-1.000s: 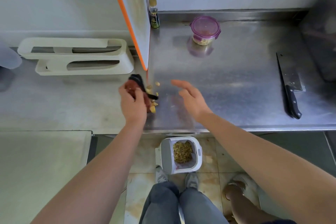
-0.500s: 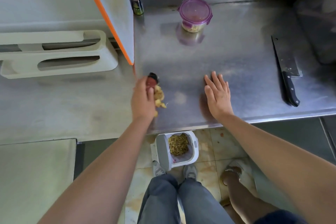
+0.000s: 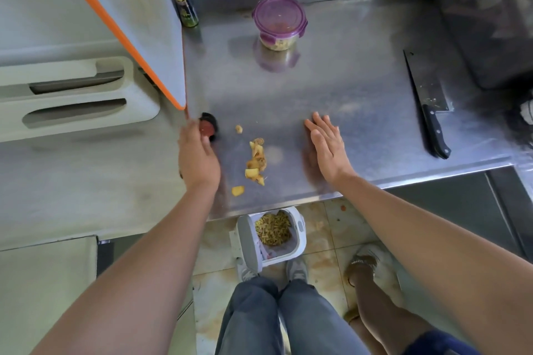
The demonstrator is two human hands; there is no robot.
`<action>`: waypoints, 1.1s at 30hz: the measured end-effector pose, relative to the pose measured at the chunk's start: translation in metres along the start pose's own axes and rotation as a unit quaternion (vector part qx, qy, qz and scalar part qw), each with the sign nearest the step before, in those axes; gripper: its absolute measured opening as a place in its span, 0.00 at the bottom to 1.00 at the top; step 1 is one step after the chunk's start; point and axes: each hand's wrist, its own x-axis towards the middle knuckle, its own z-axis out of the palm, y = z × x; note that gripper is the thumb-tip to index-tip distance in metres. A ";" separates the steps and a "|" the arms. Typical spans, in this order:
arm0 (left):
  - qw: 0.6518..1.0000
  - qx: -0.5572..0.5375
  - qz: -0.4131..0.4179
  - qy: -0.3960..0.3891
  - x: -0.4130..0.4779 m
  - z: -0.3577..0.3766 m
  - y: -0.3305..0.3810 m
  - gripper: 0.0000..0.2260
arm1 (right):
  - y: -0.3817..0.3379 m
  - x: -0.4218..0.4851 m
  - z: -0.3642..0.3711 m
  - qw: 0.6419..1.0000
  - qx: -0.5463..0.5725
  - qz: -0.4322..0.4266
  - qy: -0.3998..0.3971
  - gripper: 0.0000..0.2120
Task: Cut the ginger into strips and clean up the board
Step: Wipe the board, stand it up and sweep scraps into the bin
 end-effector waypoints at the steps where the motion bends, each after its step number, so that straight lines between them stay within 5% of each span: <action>1: 0.999 -0.008 0.029 -0.026 -0.004 0.008 0.009 0.18 | 0.000 0.000 0.000 1.000 0.002 -0.001 -0.002 0.29; 6: 0.987 -0.067 0.105 -0.100 -0.028 0.027 0.048 0.16 | 0.003 0.001 -0.004 0.999 0.032 0.006 -0.028 0.22; 13: 0.995 -0.045 -0.023 0.087 -0.035 -0.024 0.006 0.15 | 0.002 0.004 -0.010 0.996 0.070 0.020 -0.047 0.21; 18: 0.992 -0.024 -0.101 0.076 -0.067 -0.024 -0.016 0.17 | 0.002 0.004 -0.011 0.994 0.091 0.040 -0.049 0.21; 26: 0.992 -0.121 -0.018 -0.012 -0.104 0.021 0.046 0.16 | -0.009 0.000 -0.026 0.975 0.169 0.121 -0.078 0.22; 33: 0.980 -0.090 -0.083 0.157 -0.081 -0.035 0.013 0.15 | -0.007 -0.006 -0.031 0.974 0.178 0.125 -0.059 0.22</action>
